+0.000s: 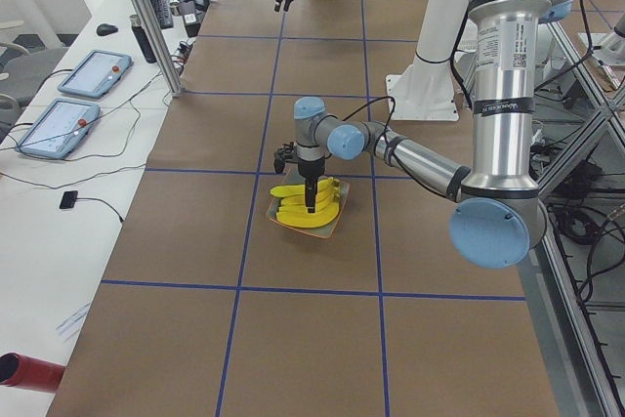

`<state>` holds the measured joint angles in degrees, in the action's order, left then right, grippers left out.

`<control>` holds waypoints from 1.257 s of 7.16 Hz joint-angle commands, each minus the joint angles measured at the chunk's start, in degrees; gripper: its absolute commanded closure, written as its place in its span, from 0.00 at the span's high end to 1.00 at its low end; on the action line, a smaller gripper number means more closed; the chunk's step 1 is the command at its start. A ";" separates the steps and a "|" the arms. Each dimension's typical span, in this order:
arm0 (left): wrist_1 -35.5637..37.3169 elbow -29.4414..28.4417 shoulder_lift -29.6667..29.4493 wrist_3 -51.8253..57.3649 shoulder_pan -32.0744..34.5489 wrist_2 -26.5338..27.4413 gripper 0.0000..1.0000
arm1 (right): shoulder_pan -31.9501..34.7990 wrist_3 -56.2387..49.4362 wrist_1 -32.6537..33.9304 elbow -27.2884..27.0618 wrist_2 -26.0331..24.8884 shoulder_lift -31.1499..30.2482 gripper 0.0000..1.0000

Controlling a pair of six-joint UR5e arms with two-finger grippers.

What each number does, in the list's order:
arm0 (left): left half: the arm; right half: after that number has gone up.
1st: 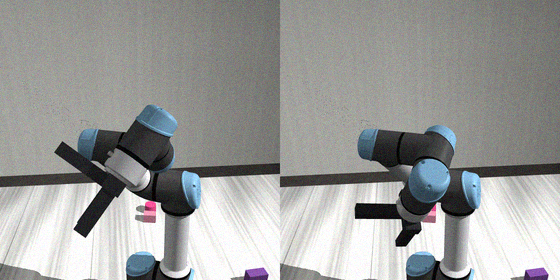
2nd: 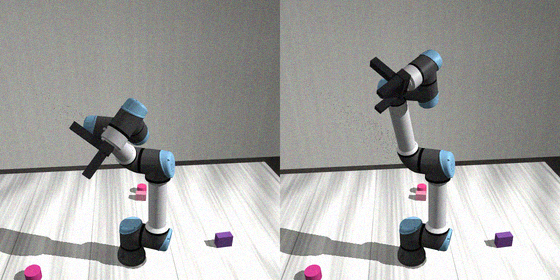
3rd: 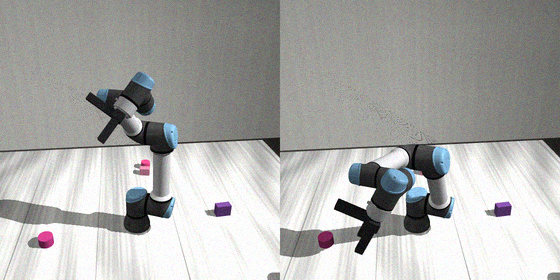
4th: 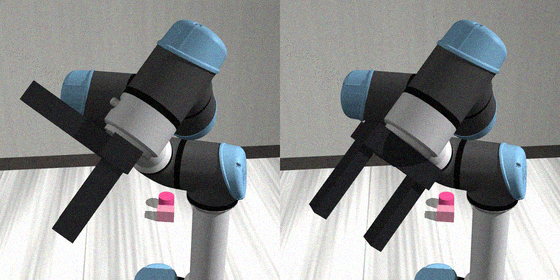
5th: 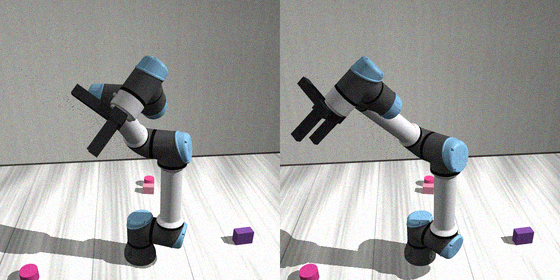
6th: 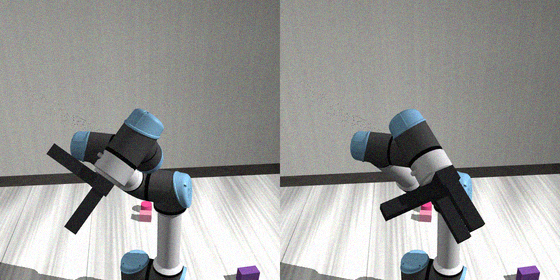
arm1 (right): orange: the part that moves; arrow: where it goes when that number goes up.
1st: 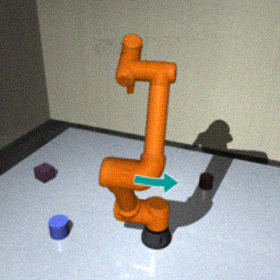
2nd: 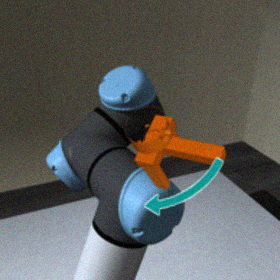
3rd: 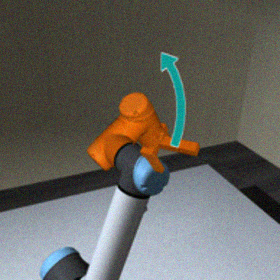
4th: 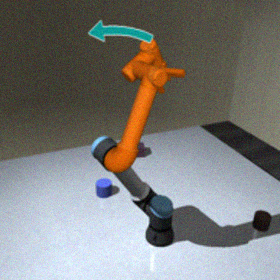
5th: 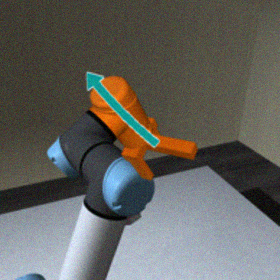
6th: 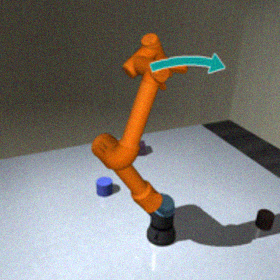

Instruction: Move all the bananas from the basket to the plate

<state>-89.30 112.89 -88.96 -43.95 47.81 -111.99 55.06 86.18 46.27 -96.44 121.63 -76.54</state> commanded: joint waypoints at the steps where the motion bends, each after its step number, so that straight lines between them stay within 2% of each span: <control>1: 0.18 0.31 -4.09 0.79 2.18 -0.42 0.99 | 1.79 -0.48 0.66 0.37 -0.08 -0.10 1.00; 2: 0.27 -0.04 -5.77 3.49 5.86 -4.69 0.99 | 3.81 -1.62 0.93 0.98 0.01 -0.19 1.00; 3: 0.18 -0.21 -5.87 7.52 10.33 -8.47 0.99 | 6.44 -6.76 4.15 1.16 1.32 -0.19 1.00; 5: -0.17 -1.44 -5.96 14.83 17.98 -9.47 0.99 | 11.79 -22.99 14.76 0.72 2.82 -0.19 1.00; 7: -0.52 -4.77 -5.87 23.07 26.60 -18.66 0.99 | 17.42 -39.35 23.83 -0.49 4.13 -2.54 1.00; 9: -0.96 -8.81 -6.22 28.13 27.51 -18.97 0.99 | 23.83 -54.55 27.70 0.11 9.04 -6.94 1.00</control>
<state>-89.94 106.65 -94.82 -18.50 74.29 -130.09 74.91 41.28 70.57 -96.45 127.90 -81.05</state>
